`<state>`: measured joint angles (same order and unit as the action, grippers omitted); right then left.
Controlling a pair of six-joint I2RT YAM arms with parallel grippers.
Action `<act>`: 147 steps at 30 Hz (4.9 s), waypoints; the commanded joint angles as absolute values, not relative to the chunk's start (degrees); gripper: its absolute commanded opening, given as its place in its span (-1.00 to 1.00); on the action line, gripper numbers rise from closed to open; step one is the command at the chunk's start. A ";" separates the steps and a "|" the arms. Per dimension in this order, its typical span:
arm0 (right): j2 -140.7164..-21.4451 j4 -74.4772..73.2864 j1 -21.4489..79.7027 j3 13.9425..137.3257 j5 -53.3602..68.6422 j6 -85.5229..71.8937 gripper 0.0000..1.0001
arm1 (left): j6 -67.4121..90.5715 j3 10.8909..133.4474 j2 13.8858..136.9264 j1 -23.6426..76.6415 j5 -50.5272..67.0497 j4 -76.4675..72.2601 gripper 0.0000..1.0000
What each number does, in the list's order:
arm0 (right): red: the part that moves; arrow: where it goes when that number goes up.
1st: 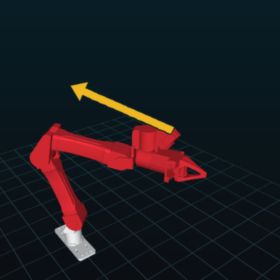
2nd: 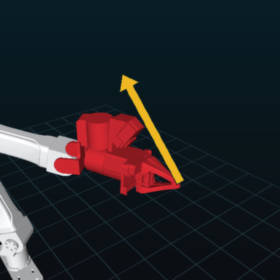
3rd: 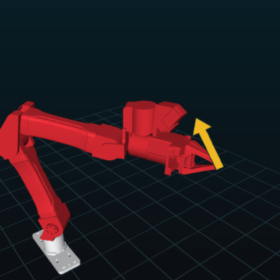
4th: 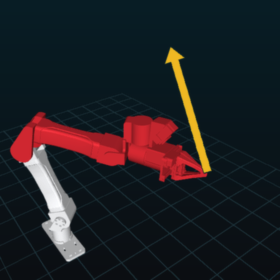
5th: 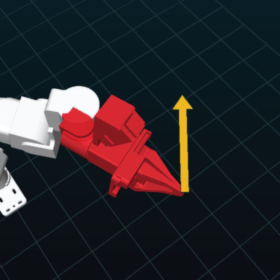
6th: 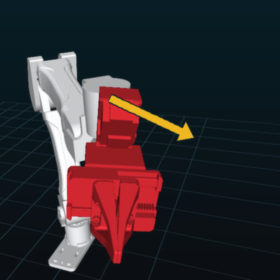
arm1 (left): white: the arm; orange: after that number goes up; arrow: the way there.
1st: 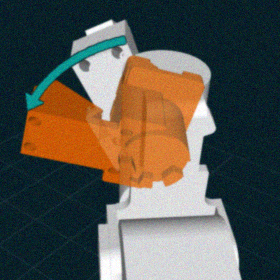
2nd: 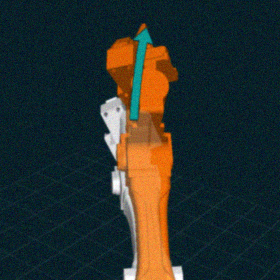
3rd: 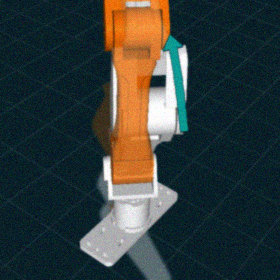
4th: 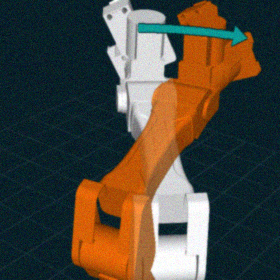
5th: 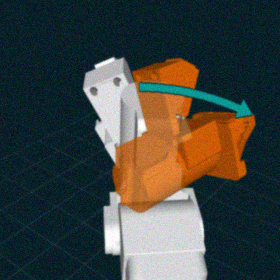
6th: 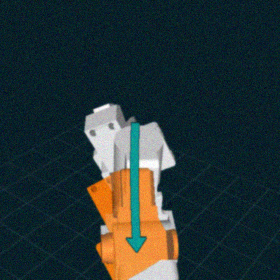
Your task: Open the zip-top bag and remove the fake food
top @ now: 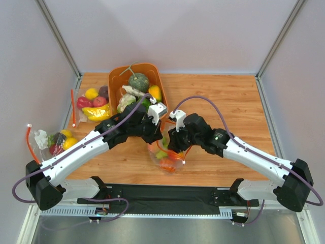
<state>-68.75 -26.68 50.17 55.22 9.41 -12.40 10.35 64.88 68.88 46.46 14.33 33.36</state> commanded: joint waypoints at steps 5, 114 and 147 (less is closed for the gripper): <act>-70.40 -26.98 51.85 50.45 6.07 -13.36 0.08 | 15.73 57.75 64.43 46.32 14.59 25.31 -1.00; -101.78 -2.99 34.10 84.37 30.50 -9.32 0.17 | 9.49 57.92 62.14 46.23 10.20 26.80 -1.00; -84.65 -13.35 29.62 74.01 -7.35 -17.30 0.99 | 9.76 58.01 63.02 46.23 10.46 26.90 -1.00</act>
